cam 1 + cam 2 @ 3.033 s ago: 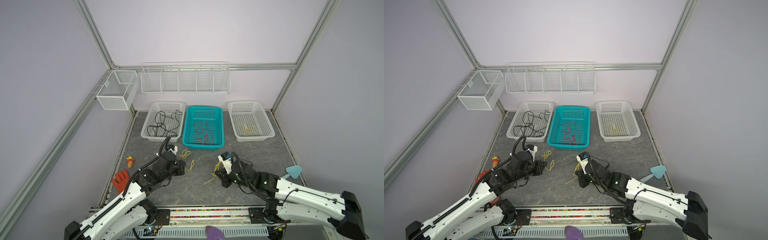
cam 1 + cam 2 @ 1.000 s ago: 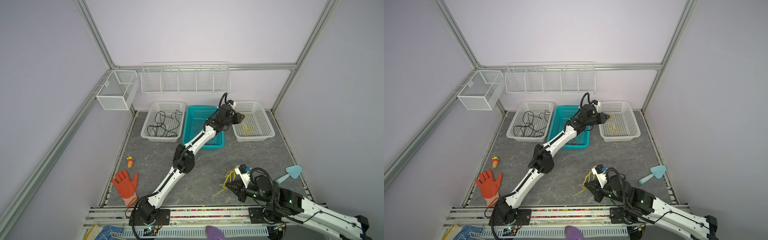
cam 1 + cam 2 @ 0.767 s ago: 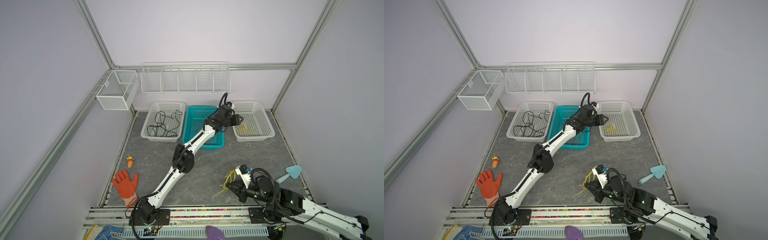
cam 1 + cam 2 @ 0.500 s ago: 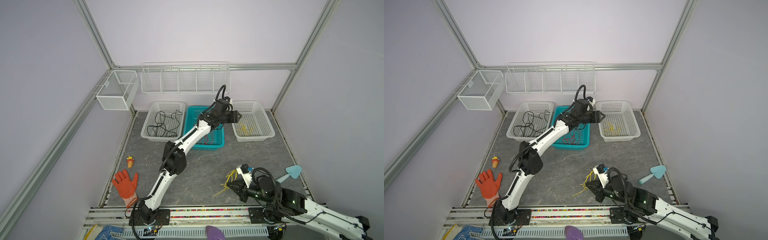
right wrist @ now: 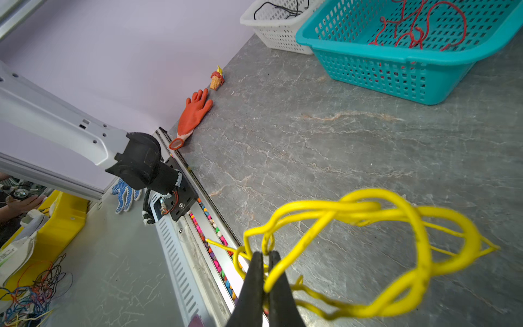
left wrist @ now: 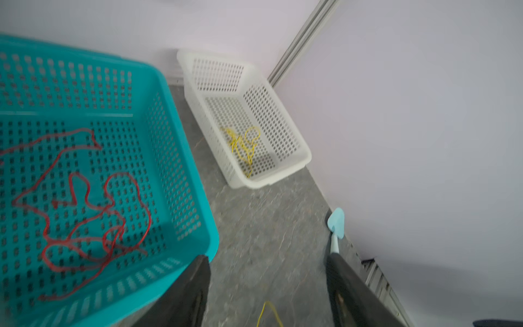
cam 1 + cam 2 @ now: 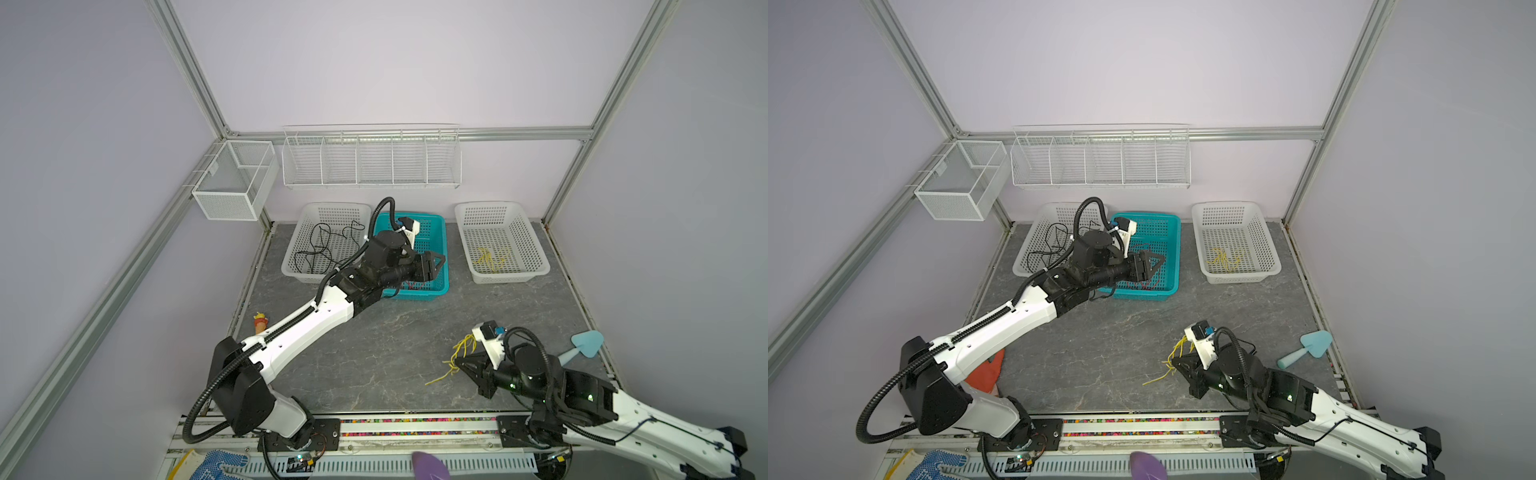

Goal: Untangle the cables
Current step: 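Bring the left gripper back to grasp the yellow wire held by the right gripper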

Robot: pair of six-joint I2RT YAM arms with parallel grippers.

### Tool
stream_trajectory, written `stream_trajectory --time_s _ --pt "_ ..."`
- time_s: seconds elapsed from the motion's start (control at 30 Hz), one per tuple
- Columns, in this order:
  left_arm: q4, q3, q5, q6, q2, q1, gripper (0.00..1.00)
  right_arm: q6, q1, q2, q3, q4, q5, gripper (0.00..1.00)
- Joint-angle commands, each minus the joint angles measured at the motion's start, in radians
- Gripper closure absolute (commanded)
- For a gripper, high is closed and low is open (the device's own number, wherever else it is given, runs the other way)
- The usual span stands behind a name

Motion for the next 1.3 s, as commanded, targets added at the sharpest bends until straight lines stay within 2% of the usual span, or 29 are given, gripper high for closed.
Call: stream_trajectory --time_s 0.0,0.13,0.37,0.57,0.67,1.0,1.27 --pt "0.082 -0.158 0.058 -0.053 -0.094 -0.016 0.36 -0.046 0.003 0.016 0.054 -0.029 0.044 0.94" --pt "0.164 -0.328 0.126 -0.067 -0.202 -0.074 0.38 -0.100 0.004 0.081 0.112 -0.057 0.037 0.93" --pt "0.224 -0.446 0.208 -0.050 -0.302 -0.145 0.43 -0.135 0.002 0.207 0.142 -0.044 0.000 0.93" --pt "0.239 -0.478 0.287 -0.039 -0.302 -0.181 0.49 -0.137 0.002 0.230 0.144 -0.029 -0.011 0.93" --pt "0.179 -0.462 0.275 0.005 -0.273 -0.218 0.51 -0.140 0.002 0.229 0.145 -0.032 -0.024 0.93" --pt "0.083 -0.435 0.224 0.070 -0.228 -0.253 0.57 -0.149 0.002 0.232 0.152 -0.048 -0.048 0.93" --pt "0.039 -0.403 0.188 0.100 -0.179 -0.289 0.68 -0.149 0.002 0.239 0.149 -0.047 -0.057 0.93"
